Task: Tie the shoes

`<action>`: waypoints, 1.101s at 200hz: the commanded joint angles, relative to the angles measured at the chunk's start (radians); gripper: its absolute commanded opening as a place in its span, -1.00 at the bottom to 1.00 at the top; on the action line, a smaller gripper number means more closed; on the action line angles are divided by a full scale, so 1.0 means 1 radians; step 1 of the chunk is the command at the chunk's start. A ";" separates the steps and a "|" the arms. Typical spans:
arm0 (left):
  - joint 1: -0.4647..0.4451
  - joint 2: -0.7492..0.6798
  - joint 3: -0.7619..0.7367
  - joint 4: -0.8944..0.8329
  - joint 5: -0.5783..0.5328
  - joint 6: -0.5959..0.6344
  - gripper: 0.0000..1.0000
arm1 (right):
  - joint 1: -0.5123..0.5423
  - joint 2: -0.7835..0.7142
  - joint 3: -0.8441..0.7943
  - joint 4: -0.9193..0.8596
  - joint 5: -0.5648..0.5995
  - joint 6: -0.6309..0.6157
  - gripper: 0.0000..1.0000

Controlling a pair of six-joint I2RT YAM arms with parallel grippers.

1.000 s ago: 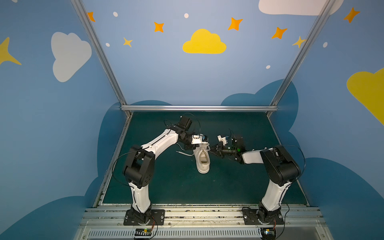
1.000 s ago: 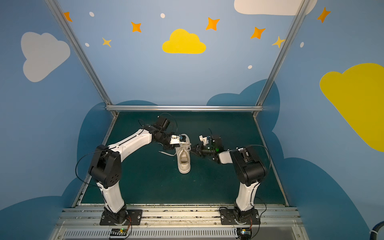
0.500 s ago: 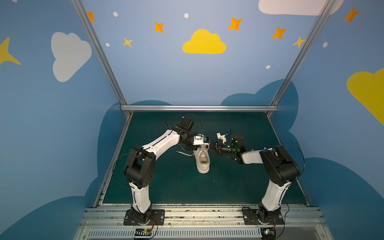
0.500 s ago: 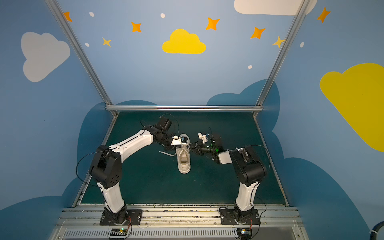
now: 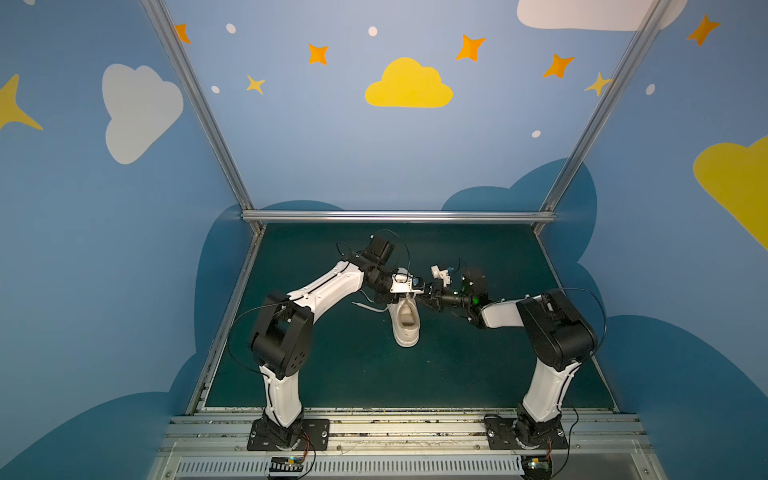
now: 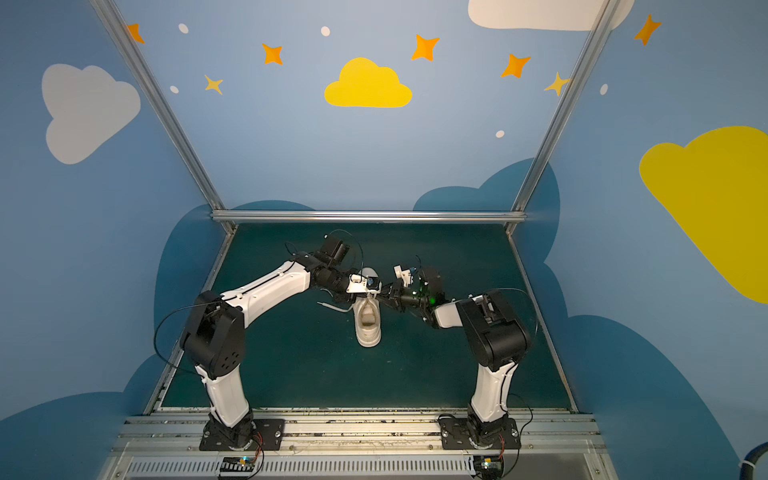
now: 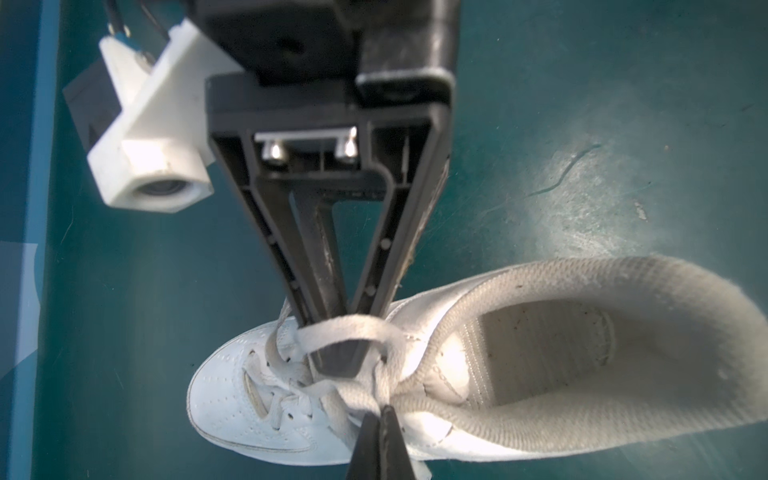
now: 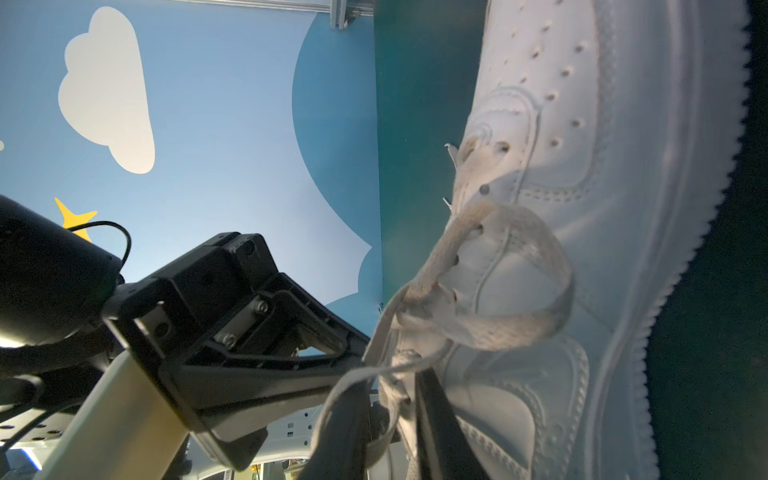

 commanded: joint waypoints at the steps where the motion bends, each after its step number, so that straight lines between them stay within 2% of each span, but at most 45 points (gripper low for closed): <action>1: -0.004 -0.002 0.002 -0.008 0.010 0.010 -0.94 | 0.008 0.013 0.029 0.034 -0.015 0.004 -0.53; 114: -0.011 0.019 0.020 -0.025 0.002 0.014 -0.93 | 0.015 0.025 0.034 0.060 -0.026 0.023 -0.38; 173: -0.021 0.026 0.026 -0.017 0.001 0.013 -0.94 | 0.020 0.035 0.038 0.058 -0.030 0.024 -0.39; 220: -0.022 0.036 0.039 -0.019 -0.003 -0.002 -0.94 | 0.022 0.034 0.030 0.029 -0.029 0.010 -0.51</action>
